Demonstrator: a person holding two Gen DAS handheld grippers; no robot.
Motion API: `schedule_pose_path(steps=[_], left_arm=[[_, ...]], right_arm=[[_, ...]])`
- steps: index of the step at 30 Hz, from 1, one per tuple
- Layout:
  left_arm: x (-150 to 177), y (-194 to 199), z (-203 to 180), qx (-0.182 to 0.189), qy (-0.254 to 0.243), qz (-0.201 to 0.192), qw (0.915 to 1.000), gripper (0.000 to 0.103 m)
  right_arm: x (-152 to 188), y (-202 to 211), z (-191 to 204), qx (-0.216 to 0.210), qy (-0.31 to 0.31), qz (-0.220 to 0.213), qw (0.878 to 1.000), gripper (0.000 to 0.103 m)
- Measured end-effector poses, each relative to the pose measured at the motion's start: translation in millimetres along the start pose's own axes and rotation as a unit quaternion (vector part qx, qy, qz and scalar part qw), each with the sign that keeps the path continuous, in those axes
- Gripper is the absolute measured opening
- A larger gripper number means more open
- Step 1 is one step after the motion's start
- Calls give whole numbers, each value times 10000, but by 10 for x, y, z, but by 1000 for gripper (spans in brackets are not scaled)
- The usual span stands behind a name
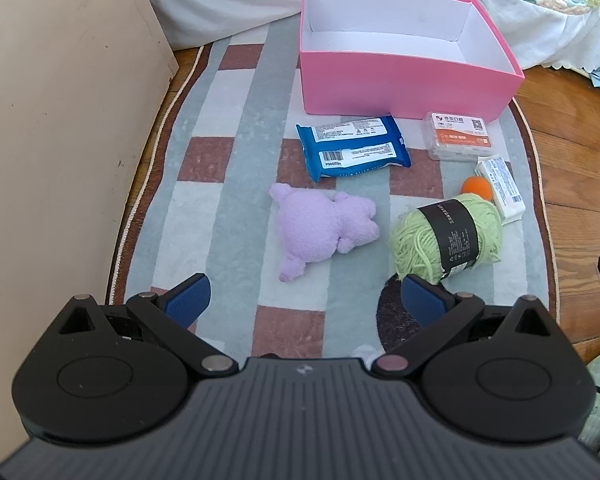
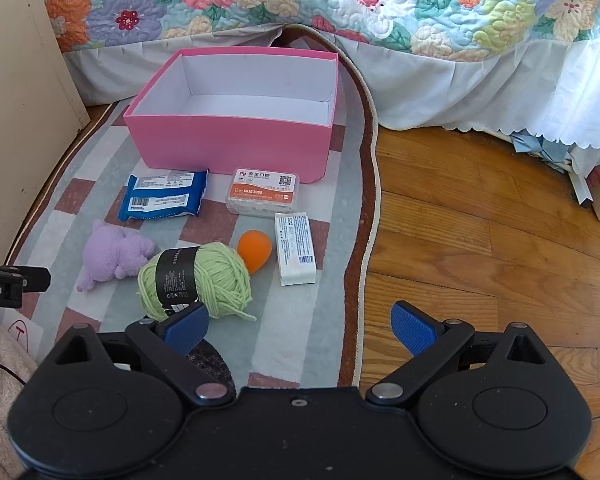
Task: Organize objects
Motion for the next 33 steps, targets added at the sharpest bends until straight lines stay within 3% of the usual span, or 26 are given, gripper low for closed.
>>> schedule_pose_path(steps=[11,18,19,26,30,33], left_arm=[[-11,-17,100,71,190,-6,9998,103],[-13,9,160,-249,234,-213,9992,103],[-13,13,179,-342,528,-201,9978,103],[-26,124,123,-246,363,-273,9987,103],[-35,185,52,-106,257,-307,9991,103],[-44,213,18,69,265,-294,9992,103]], right_arm=[[-2,-5,2,-1,-3,5,10000,100],[14,-16,4,0,11,27,10000,100],[22,-18,7,1,19,33,10000,100],[-2,79,117,-60,477,-51,9988,100],[-43,157,153,-370,753,-190,9963,100],[-50,234,135,-609,876,-546,9928,100]])
Point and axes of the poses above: each gripper's, at about its wrist camera, not at the fingertips, and y roughly against the way its jaws point, z to its left, x to its underside, the point moved 4 cm from there along -y, roughly the way its jaws point, and after that the axes turned 8 degrees about z, right-handed, at the moved point
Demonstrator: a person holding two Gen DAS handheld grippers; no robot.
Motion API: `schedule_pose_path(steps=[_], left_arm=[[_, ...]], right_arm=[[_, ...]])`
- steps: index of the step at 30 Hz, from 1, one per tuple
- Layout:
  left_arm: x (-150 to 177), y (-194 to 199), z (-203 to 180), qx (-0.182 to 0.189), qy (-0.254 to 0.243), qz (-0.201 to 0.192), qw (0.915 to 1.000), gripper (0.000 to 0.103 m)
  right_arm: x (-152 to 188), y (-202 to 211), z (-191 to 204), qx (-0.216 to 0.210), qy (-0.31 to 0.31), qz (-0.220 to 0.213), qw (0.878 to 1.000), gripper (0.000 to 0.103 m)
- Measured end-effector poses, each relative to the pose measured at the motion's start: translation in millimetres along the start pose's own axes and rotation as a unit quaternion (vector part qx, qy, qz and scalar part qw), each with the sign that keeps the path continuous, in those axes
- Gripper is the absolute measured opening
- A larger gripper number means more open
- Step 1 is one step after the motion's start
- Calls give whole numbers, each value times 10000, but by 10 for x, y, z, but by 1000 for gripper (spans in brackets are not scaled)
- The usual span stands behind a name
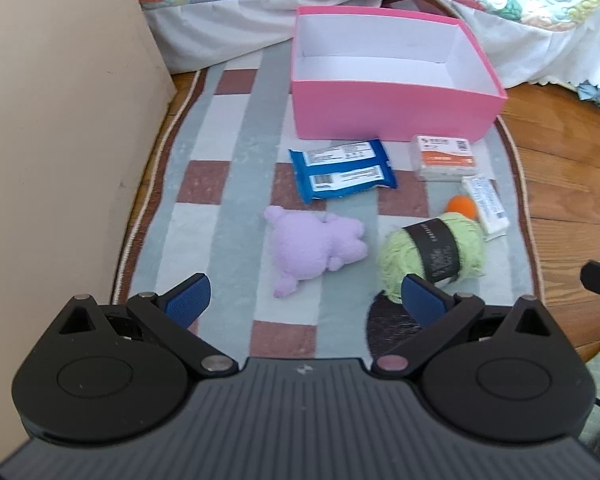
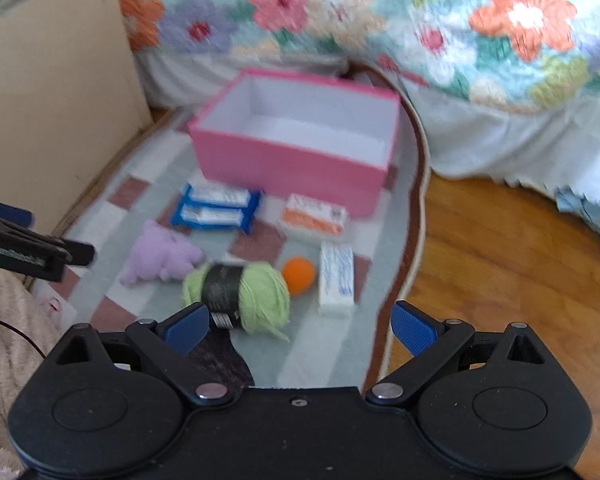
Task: Organize objects
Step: 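Lower the left tool onto the green yarn skein and close it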
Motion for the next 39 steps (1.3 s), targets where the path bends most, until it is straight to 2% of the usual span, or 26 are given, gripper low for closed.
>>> schedule_pose_path(steps=[2,4,6,8,11,14,20,22,27,30,32,35,37,39], left_arm=[[-13,-3,-13,135,52,-3,9999,103],[-28,-33,-30,327,123,-6,9994,103],[-31,-96,-54,557,198,53,9982,103],[-30,-173,-102,756,206,101,9969,103],[-40,-300,-183,769,192,152,9967,103],[-66,-410,-289,857,43,4,9963,103],[-134,-724,-513,998,-150,-19,9949,101],[-131,-807,-542,1117,-80,-32,9937,100],[-126,-932,-578,1184,-15,-247,9927,100],[-120,-1024,-576,1369,56,-208,9904,99],[-109,-1085,-570,1546,88,-189,9878,96],[-87,-1154,-552,1662,131,-262,9856,87],[-72,-1192,-527,1789,260,-290,9831,69],[-62,-1234,-522,1959,334,-322,9795,59]], right_arm=[[11,15,-15,-150,207,-318,9992,100],[33,-43,-34,-188,360,-442,9982,100],[38,-157,-84,-307,277,-331,9986,100],[52,-266,-153,-709,75,-198,9973,100],[56,-428,-231,-1120,-255,-49,9934,99],[103,-559,-182,-1368,-188,17,9904,99],[141,-791,110,-1331,659,-169,9888,99],[173,-875,182,-1215,867,-240,9885,99],[202,-1079,213,-1316,685,-329,9884,99],[250,-1197,255,-1040,941,-492,9889,99],[303,-1267,293,-1017,1107,-600,9868,99],[370,-1363,350,-968,1289,-703,9844,99],[397,-1423,351,-995,1270,-755,9840,99],[403,-1471,312,-1033,1187,-812,9842,98]])
Point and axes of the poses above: each gripper's, at about its wrist camera, not at the fingertips, and y roughly against the way its jaws point, z to its left, x to its underside, the point moved 4 cm from there along -y, roughly the way its jaws point, and after that the axes turned 8 degrees about z, right-handed, at the moved point
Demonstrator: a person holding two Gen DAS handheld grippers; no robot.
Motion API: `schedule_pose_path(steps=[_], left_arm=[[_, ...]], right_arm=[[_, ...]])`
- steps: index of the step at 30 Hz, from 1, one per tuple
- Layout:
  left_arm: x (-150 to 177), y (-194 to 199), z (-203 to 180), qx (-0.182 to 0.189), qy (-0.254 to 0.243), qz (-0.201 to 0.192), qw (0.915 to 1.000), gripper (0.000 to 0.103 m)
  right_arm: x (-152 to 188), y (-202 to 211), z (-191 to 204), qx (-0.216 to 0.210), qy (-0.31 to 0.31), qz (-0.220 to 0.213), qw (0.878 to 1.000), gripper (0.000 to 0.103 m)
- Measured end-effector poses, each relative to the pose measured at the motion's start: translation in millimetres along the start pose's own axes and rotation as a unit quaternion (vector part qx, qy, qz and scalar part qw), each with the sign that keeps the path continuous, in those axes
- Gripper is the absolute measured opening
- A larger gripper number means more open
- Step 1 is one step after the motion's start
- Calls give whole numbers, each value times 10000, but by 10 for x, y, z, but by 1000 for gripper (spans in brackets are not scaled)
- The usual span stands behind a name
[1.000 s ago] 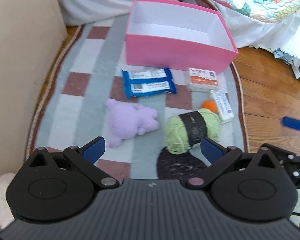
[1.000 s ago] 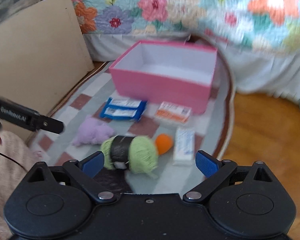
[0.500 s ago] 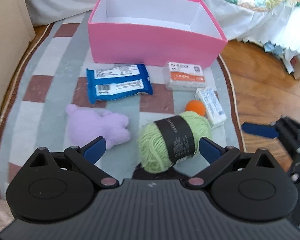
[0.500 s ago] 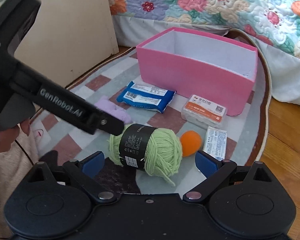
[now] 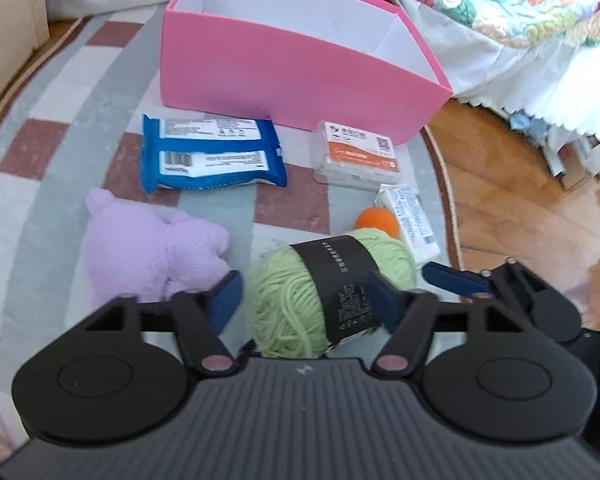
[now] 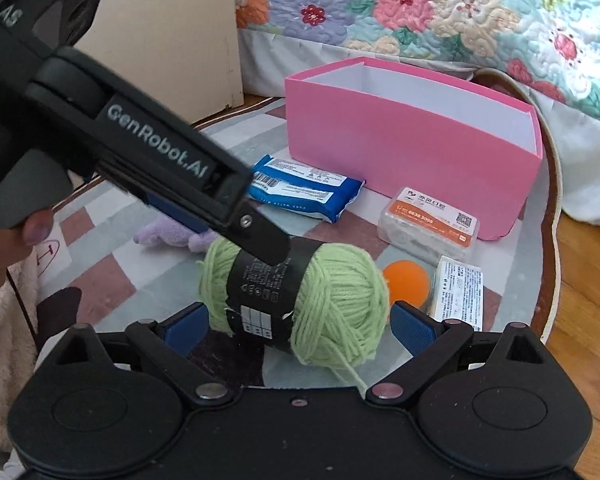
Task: Organize objects
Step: 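Lower the left tool onto the green yarn skein and close it, then lift the green yarn skein with the left tool and carry it into the pink box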
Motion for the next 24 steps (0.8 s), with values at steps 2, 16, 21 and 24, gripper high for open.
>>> schedule_pose_path(steps=[2,16,21,24], left_arm=[[22,-43,9,75,22,-44,10000,59],[90,-160,58,285,230,-9,9993,63],[124,-250,104,309,356,76,9989,65],[131,-223,97,419,415,-2,9983,58]], right_arm=[[33,-19,-57,-82,-132,-120,9998,98],[122,-259,-153,-602,-637,-74,9961,90],[115,-282,-143,-589,-720,-54,9957,87],[116,-272,-124,-575,-728,-76,9957,83]])
Point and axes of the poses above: each gripper's, at about its wrist camera, not at the fingertips, and y roughly against the way its jaws point, z to its left, x to its underside, the point moved 4 cm from there along -y, roughly the way its jaws point, and after that the axes turned 8 degrees about z, right-handed, at the moved point
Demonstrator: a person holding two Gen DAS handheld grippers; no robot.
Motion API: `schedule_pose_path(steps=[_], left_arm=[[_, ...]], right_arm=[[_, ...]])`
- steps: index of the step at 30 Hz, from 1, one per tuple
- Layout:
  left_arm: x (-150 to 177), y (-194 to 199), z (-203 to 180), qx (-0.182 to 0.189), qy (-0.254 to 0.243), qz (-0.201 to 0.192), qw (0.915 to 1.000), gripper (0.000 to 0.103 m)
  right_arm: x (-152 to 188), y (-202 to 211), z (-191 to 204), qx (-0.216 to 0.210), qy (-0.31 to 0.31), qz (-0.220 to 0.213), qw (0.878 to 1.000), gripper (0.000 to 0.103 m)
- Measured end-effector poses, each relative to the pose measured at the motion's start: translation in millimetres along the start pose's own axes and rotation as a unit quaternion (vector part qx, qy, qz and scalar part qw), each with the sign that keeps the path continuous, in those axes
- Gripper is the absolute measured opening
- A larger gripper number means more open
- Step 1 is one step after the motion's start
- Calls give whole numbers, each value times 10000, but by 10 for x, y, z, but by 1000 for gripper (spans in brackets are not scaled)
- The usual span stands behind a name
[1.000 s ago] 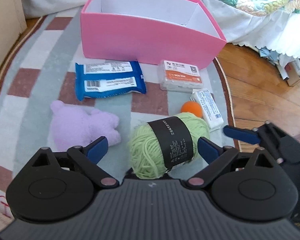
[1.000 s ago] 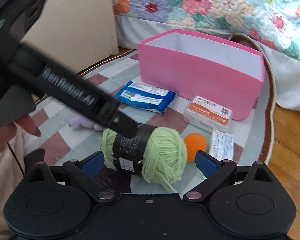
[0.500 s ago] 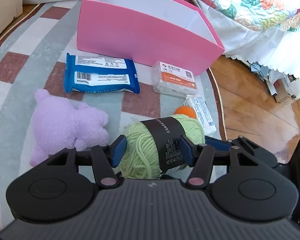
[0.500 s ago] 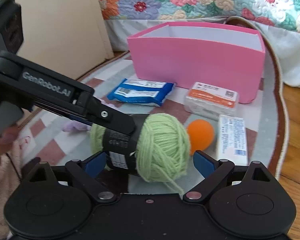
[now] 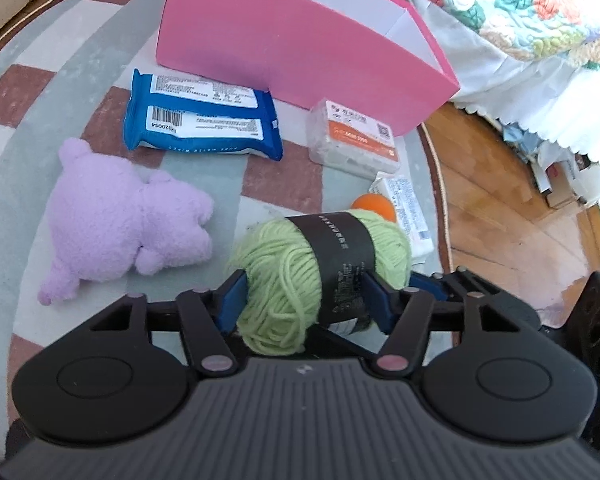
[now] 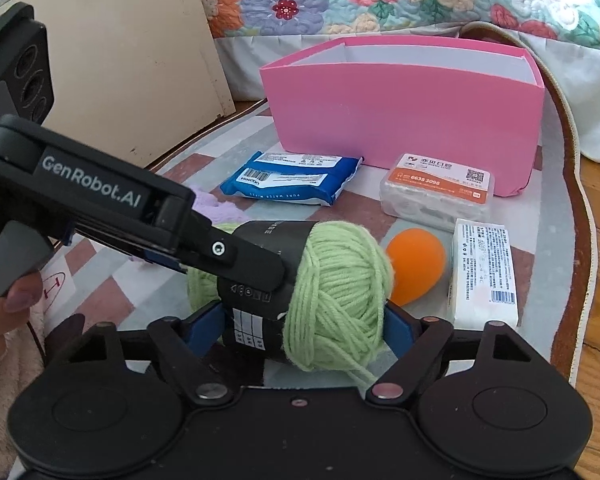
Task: Organize objects
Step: 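Lift the green yarn skein with the left tool and carry it into the pink box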
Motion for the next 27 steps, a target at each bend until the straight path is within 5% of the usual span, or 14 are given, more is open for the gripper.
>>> schedule_pose_path(steps=[27], left_arm=[[-57,552,-254,258,-463,-501,9973,54]], right_arm=[[-422,393,468,551,412,116,9976,82]])
Point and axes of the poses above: each gripper's, at about its wrist camera, not at the fingertips, and y roughly against the way its jaws point, z to its left, x to its underside, the point moved 4 cm from there along -y, roughly the way its jaws point, and after that the axes turned 8 degrees about z, right-handed, at the moved point
